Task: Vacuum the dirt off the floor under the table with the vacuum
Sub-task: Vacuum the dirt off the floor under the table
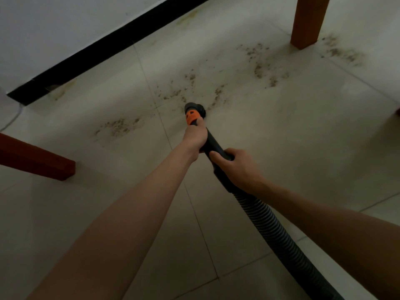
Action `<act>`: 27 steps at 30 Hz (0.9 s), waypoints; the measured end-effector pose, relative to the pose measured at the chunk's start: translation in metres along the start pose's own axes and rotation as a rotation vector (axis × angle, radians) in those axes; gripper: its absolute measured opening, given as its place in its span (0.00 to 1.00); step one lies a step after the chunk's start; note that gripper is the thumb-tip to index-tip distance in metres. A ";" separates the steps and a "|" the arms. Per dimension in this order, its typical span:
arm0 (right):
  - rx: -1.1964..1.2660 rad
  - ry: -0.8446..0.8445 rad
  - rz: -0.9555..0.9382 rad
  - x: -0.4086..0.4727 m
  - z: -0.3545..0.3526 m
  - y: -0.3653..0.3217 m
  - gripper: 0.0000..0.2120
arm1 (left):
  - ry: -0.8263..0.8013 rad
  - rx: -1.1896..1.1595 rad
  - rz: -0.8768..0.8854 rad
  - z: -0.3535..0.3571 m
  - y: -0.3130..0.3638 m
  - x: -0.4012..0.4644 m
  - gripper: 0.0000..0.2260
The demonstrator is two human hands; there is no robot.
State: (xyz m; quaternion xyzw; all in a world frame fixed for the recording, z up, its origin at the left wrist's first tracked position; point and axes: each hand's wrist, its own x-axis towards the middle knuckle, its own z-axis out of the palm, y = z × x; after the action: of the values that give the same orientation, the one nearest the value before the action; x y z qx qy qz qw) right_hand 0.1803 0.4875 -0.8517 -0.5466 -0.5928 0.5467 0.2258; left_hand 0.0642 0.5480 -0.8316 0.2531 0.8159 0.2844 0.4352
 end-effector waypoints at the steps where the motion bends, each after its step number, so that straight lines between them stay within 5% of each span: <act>1: 0.005 0.008 0.003 0.001 -0.003 0.001 0.14 | -0.010 -0.003 -0.001 0.004 0.003 0.000 0.23; 27: -0.077 0.114 -0.021 0.005 -0.020 0.016 0.14 | -0.060 -0.034 0.058 0.031 0.012 0.001 0.23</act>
State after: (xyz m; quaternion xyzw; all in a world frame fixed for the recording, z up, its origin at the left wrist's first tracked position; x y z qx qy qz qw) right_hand 0.2026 0.4968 -0.8617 -0.5789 -0.6052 0.4890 0.2439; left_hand 0.0918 0.5642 -0.8383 0.2774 0.7898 0.3032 0.4553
